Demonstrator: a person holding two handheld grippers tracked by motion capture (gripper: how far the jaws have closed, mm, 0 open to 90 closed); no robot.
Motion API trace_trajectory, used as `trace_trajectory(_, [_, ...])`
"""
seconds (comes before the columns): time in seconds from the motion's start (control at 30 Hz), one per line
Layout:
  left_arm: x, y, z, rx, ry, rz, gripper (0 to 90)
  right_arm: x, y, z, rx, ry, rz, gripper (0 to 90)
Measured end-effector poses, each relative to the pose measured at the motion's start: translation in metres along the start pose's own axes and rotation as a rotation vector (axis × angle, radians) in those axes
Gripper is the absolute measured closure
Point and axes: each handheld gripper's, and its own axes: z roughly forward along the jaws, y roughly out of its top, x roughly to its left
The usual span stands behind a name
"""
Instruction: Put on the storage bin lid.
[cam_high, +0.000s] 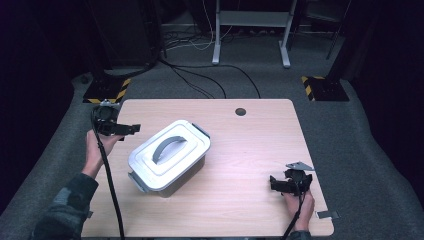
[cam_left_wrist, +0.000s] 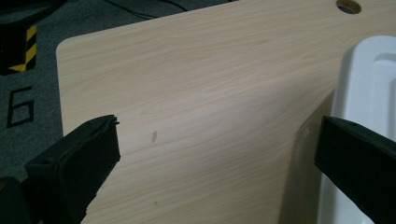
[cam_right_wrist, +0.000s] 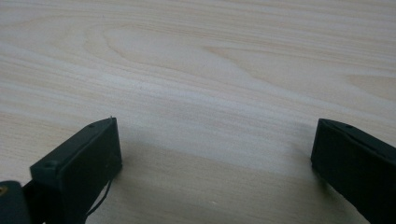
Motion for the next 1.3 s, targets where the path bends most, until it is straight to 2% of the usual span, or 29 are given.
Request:
trace_trajectory(0.1, [0.012, -0.005, 0.009, 0.021, -0.008, -0.036, 0.0, 0.0, 0.0, 0.0, 0.0, 0.0, 0.0, 0.9])
trace_trajectory(0.17, [0.017, -0.009, 0.016, 0.029, 0.016, -0.041, 0.0, 0.0, 0.0, 0.0, 0.0, 0.0, 0.0, 0.9])
trace_trajectory(0.27, [0.025, -0.016, 0.026, 0.045, 0.022, -0.07, 0.0, 0.0, 0.0, 0.0, 0.0, 0.0, 0.0, 0.9])
trace_trajectory(0.43, [0.032, -0.03, 0.042, 0.081, 0.026, -0.078, 0.0, 0.0, 0.0, 0.0, 0.0, 0.0, 0.0, 0.9])
trace_trajectory(0.5, [0.036, -0.036, 0.049, 0.104, 0.007, -0.11, 0.0, 0.0, 0.0, 0.0, 0.0, 0.0, 0.0, 0.9])
trace_trajectory(0.6, [0.038, -0.046, 0.059, 0.122, 0.012, -0.115, 0.0, 0.0, 0.0, 0.0, 0.0, 0.0, 0.0, 0.9])
trace_trajectory(0.7, [0.04, -0.056, 0.068, 0.148, -0.007, -0.141, 0.0, 0.0, 0.0, 0.0, 0.0, 0.0, 0.0, 0.9])
trace_trajectory(0.93, [0.038, -0.08, 0.086, 0.192, -0.006, -0.126, 0.3, 0.0, 0.0, 0.0, 0.0, 0.0, 0.0, 0.9])
trace_trajectory(1.07, [0.038, -0.097, 0.094, 0.192, -0.009, -0.142, 0.4, 0.0, 0.0, 0.0, 0.0, 0.0, 0.0, 0.9])
trace_trajectory(1.1, [0.036, -0.101, 0.095, 0.171, 0.001, -0.143, 0.0, 0.0, 0.0, 0.0, 0.0, 0.0, 0.0, 0.9])
trace_trajectory(1.13, [0.035, -0.103, 0.095, 0.151, 0.025, -0.127, 0.3, 0.0, 0.0, 0.0, 0.0, 0.0, 0.0, 0.9])
trace_trajectory(1.23, [0.031, -0.109, 0.096, 0.114, 0.056, -0.108, 0.0, 0.0, 0.0, 0.0, 0.0, -0.001, 0.0, 0.9])
trace_trajectory(1.3, [0.025, -0.114, 0.099, 0.085, 0.106, -0.06, 0.0, 0.0, 0.0, 0.0, 0.001, -0.002, 0.0, 0.9])
